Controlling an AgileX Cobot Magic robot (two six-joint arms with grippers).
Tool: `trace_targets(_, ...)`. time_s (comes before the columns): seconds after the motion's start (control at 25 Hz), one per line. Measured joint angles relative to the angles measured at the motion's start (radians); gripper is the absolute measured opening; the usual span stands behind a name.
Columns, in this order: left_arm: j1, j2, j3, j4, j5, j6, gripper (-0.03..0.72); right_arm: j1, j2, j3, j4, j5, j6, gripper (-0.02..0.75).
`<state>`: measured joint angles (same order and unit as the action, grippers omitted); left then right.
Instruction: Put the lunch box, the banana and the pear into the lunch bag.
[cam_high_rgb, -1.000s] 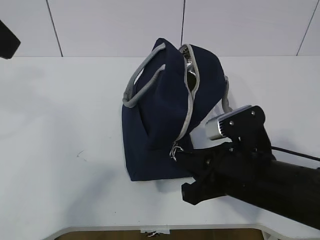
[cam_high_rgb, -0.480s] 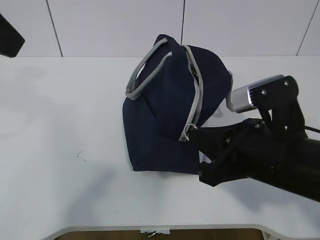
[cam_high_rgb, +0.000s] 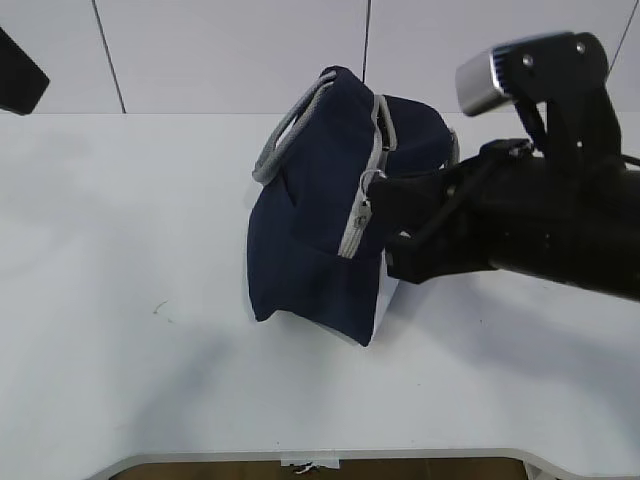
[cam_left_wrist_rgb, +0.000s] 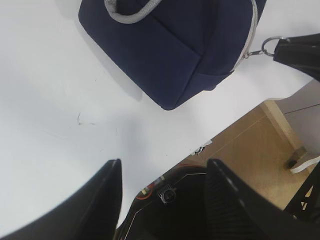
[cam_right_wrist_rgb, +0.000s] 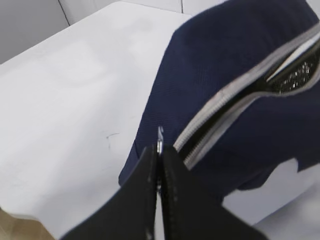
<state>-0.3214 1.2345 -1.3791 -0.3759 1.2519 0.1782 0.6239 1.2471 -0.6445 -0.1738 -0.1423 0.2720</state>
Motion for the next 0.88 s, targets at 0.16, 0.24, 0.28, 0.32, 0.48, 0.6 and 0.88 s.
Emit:
trace_targets(0.16, 0.000, 0.000, 0.000, 0.000, 0.000, 0.000, 0.405, 0.000, 0.002, -0.069, -0.023, 0.060, 0.000, 0.001)
trace_targets(0.24, 0.000, 0.000, 0.002, 0.000, 0.000, 0.003, 0.405, 0.000, 0.010, -0.095, -0.034, 0.075, 0.000, 0.001)
trace_targets(0.28, 0.000, 0.000, 0.007, 0.000, 0.000, 0.010, 0.405, 0.000, 0.022, -0.115, -0.038, 0.093, 0.000, 0.001)
trace_targets(0.32, 0.000, 0.000, 0.017, 0.000, 0.000, 0.020, 0.405, 0.000, 0.026, -0.123, -0.039, 0.100, 0.000, 0.001)
trace_targets(0.48, 0.000, 0.000, 0.109, 0.002, -0.002, 0.067, 0.405, 0.000, 0.060, -0.175, -0.038, 0.150, 0.000, 0.001)
trace_targets(0.6, 0.000, 0.000, 0.183, 0.002, -0.003, 0.117, 0.405, 0.000, 0.070, -0.209, -0.034, 0.191, 0.000, 0.001)
trace_targets(0.88, 0.000, 0.000, 0.290, -0.005, -0.082, 0.187, 0.405, 0.000, 0.101, -0.290, -0.031, 0.319, 0.000, 0.001)
